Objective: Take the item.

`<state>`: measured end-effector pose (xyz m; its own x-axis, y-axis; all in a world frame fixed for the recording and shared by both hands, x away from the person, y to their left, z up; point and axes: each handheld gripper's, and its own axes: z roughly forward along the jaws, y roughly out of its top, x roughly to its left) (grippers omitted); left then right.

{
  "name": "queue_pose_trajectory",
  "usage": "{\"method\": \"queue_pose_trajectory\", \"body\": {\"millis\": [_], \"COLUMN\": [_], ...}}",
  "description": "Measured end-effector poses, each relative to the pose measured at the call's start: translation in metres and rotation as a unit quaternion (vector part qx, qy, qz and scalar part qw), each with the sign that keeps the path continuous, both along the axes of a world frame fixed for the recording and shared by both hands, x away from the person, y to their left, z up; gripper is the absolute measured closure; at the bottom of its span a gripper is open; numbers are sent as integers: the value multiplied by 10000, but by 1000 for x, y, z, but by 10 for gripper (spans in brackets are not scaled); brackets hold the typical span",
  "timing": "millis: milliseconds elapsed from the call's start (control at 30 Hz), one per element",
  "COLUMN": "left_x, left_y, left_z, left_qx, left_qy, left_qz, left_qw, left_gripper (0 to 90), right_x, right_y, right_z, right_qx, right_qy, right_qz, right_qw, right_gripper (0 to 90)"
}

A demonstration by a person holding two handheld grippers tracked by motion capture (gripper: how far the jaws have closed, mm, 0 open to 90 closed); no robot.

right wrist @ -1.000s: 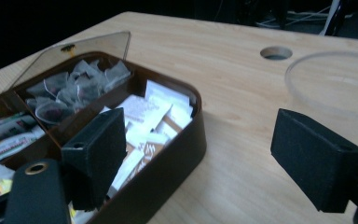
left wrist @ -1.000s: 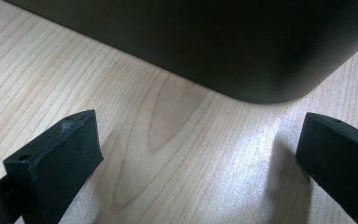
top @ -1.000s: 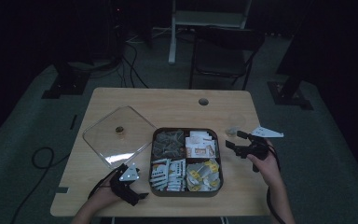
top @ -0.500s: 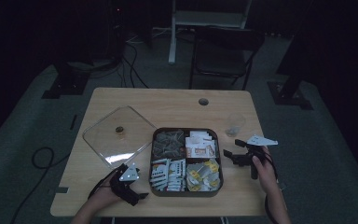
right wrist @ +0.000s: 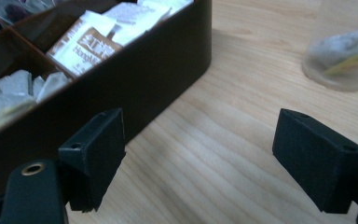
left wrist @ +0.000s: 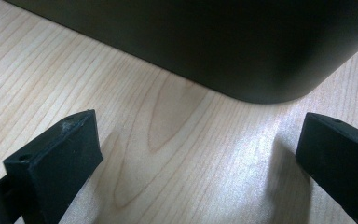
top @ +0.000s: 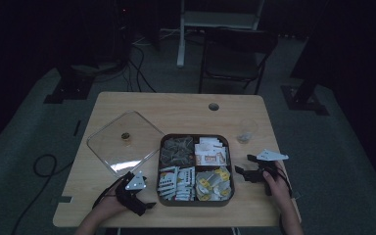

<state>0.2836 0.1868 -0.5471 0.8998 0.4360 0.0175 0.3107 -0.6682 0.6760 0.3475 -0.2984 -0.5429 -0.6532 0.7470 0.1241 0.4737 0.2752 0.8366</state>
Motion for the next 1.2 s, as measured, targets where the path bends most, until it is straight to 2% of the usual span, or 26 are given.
{"method": "queue_pose_trajectory", "body": {"millis": [300, 400, 633, 833, 900, 1200], "left_x": [0, 0, 0, 0, 0, -1], "left_y": [0, 0, 0, 0, 0, 0], "left_z": [0, 0, 0, 0, 0, 0], "left_qx": [0, 1, 1, 0, 2, 0], "left_qy": [-2, -1, -2, -3, -4, 2], "left_qz": [0, 0, -1, 0, 0, 33], "left_qw": [10000, 10000, 10000, 10000, 10000, 10000], "left_gripper": [3, 3, 4, 4, 3, 3], "right_x": [-8, -10, -12, -14, -13, -12], "right_y": [3, 4, 8, 10, 12, 11], "right_z": [-3, -4, -5, -6, -7, -7], "right_qx": [-298, -499, -799, -934, -1089, -1070], "right_qy": [44, 95, 146, 190, 269, 305], "right_qz": [27, 57, 82, 107, 116, 112], "right_qw": [9995, 9987, 9967, 9954, 9936, 9937], "right_gripper": [165, 165, 165, 165, 137, 134]}}
